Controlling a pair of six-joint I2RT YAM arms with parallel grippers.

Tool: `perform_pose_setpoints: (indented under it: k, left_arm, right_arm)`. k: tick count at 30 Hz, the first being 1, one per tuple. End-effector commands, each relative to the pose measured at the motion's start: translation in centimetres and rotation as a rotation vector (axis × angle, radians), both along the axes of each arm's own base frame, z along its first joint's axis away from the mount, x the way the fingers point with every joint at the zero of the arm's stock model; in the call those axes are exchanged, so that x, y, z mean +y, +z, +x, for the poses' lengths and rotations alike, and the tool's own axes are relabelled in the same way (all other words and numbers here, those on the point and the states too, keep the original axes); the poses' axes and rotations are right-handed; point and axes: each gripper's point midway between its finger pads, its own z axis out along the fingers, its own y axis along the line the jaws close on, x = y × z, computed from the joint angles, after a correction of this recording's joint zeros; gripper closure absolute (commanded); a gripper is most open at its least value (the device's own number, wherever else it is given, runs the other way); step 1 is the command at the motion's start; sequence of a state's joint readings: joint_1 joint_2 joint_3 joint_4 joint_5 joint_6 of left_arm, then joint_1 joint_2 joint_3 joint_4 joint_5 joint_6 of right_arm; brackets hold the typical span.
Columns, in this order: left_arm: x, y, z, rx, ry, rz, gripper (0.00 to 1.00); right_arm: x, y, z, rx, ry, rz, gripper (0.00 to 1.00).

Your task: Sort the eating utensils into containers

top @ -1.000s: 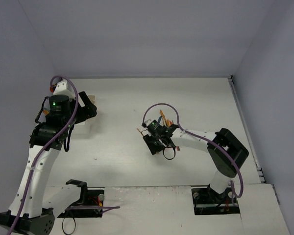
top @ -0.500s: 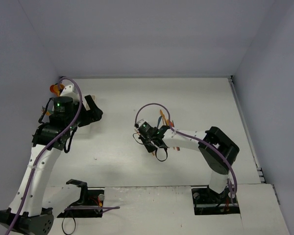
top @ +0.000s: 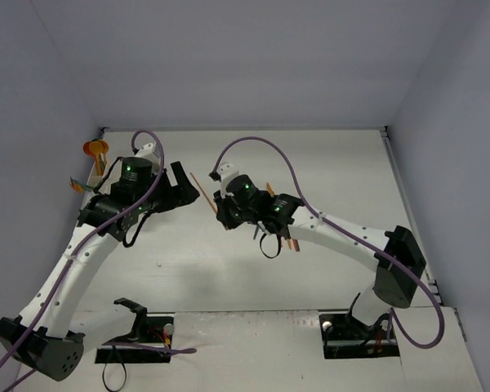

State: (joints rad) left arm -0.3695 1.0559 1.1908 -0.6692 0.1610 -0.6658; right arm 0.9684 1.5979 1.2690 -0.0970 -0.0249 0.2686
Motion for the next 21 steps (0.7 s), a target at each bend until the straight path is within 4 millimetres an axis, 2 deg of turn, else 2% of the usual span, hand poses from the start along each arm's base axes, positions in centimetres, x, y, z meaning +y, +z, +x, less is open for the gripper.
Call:
perform_pose_setpoints:
  k: [1,5,10,13,14,15,17,21]
  left_arm:
    - [-3.1,4.9,1.8,-0.139,-0.036,-0.104,0.23]
    - [-4.0,5.8,2.5,-0.17,-0.021,-0.128,0.25]
    - [-3.9,6.9,3.6,-0.224,0.041,-0.145,0.38]
    - [-3.8,7.1,4.1,-0.237,0.069,-0.155,0.52]
    - [-3.8,7.2,4.1,-0.243,0.072,-0.163,0.59]
    - [-4.1,7.3,4.1,-0.248,0.069,-0.169,0.69]
    - [-4.4,7.3,4.2,-0.255,0.065,-0.174,0.81]
    - [-5.1,6.9,4.3,-0.246,0.051,-0.174,0.93]
  right_arm:
    - [1.7,7.8,0.3,-0.113,0.027,0.232,1.0]
    - [1.7,9.1,-0.3,-0.133,0.046,0.289,1.0]
    - [1.5,10.2,-0.6,-0.147,0.049,0.329,1.0]
    - [1.4,10.5,-0.7,-0.151,0.049,0.345,1.0]
    - [1.3,10.5,-0.8,-0.151,0.048,0.349,1.0]
    - [1.3,10.4,-0.8,-0.15,0.047,0.348,1.0]
    - [1.2,10.5,-0.8,-0.153,0.043,0.354,1.0]
    - [1.1,10.7,-1.0,-0.154,0.043,0.366,1.0]
